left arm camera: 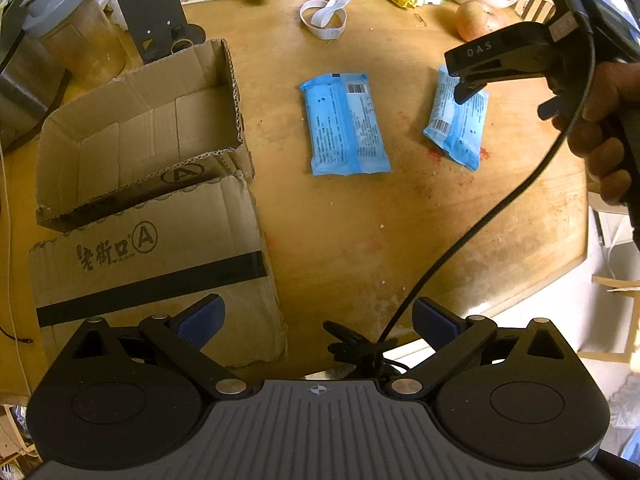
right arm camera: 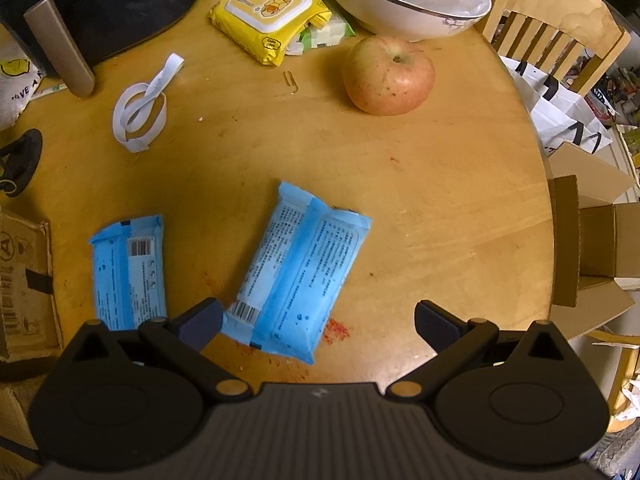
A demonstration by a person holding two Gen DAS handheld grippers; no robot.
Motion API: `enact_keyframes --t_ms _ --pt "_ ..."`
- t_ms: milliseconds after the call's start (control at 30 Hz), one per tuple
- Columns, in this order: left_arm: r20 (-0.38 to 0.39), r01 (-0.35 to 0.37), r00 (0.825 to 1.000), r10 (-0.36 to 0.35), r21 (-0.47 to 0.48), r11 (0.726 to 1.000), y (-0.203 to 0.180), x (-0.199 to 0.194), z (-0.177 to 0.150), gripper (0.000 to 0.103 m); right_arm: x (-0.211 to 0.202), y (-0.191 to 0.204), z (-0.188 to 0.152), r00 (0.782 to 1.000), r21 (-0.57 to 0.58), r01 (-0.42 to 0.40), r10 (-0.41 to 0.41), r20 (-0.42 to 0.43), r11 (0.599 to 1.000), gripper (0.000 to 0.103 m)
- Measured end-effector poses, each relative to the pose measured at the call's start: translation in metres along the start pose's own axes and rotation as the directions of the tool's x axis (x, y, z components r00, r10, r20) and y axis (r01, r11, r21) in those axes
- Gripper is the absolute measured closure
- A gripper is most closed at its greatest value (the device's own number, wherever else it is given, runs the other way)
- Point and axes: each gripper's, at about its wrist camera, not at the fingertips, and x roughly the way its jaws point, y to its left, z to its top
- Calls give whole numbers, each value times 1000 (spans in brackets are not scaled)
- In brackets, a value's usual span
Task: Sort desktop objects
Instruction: 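Lower the open right gripper over the larger light-blue packet, then center the right gripper fingers around the light-blue packet and close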
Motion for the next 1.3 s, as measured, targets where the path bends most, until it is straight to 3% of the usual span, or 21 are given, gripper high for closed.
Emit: enact_keyframes --t_ms 933,1300 --pt "-13 7 1000 -7 5 1000 1 2 -1 0 28 1 28 999 66 -1 3 -36 998 0" --pt "-21 5 1000 -5 4 1000 1 4 -1 0 35 -9 22 999 248 7 6 -51 969 0"
